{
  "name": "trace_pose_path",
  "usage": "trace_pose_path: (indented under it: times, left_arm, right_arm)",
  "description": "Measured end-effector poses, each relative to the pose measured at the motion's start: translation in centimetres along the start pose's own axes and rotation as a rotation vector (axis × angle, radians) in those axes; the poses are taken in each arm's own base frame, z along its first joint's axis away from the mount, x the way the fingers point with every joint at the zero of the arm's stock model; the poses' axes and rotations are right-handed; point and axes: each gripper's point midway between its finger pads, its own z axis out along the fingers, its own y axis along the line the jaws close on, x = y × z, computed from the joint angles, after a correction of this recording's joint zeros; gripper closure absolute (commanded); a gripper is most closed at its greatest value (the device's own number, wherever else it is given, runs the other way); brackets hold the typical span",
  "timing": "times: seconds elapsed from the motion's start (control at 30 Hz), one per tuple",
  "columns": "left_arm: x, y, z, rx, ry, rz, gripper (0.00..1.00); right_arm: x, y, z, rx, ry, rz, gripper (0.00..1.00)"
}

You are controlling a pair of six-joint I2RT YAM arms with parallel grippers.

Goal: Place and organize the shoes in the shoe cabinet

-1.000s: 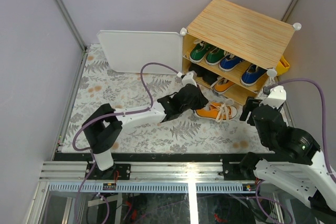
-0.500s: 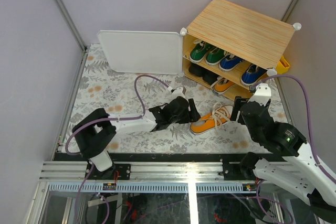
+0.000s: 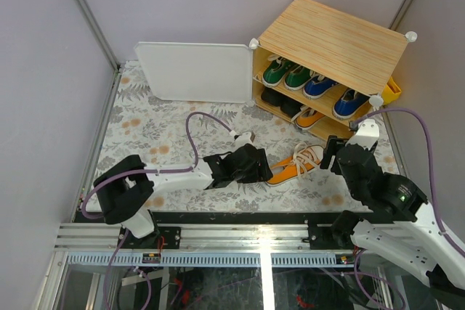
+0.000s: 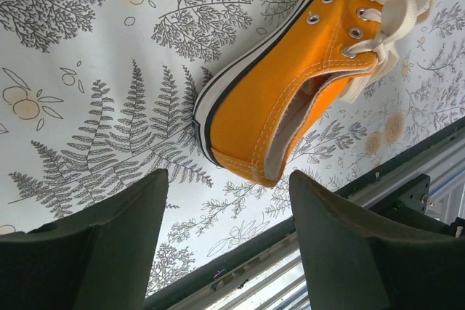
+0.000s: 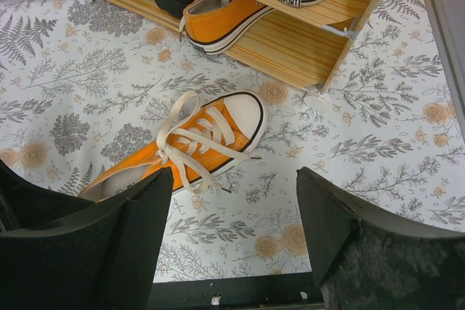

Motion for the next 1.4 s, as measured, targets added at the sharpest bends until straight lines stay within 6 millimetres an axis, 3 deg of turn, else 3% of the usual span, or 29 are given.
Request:
trace_pose_path:
  times: [0.27,0.3,0.4,0.43,0.77,1.03,1.4]
  left_arm:
    - [1.1,0.3,1.0,-0.025,0.028,-0.006,0.36]
    - [1.4,0.4,1.4,-0.030,0.034,-0.008,0.39]
    - [2.0,0.2,2.6,-0.031,0.059,-0.020,0.66]
    - [2.0,0.0,2.9,-0.026,0.062,-0.031,0.67]
    - [2.0,-0.8,2.5,0.001,0.071,-0.046,0.38]
    - [-0.1,-3.2,-0.5,0.082,0.005,-0.062,0.36]
    - [1.7,0.0,2.7,-0.027,0.048,-0.061,0.37]
  right_arm:
    - [0.2,-0.1,0.0,-0.001,-0.001,0.009,0.25]
    - [0.2,-0.1,0.0,-0.001,-0.002,0.009,0.25]
    - [0.2,-0.1,0.0,-0.003,0.000,0.010,0.25]
    - [0.2,0.0,0.0,-0.005,0.001,0.010,0.25]
    - [0.2,0.1,-0.3,-0.026,0.000,0.025,0.25]
    - [0.5,0.1,-0.2,-0.025,0.005,0.020,0.25]
    - [0.7,0.2,-0.1,-0.022,0.012,0.016,0.25]
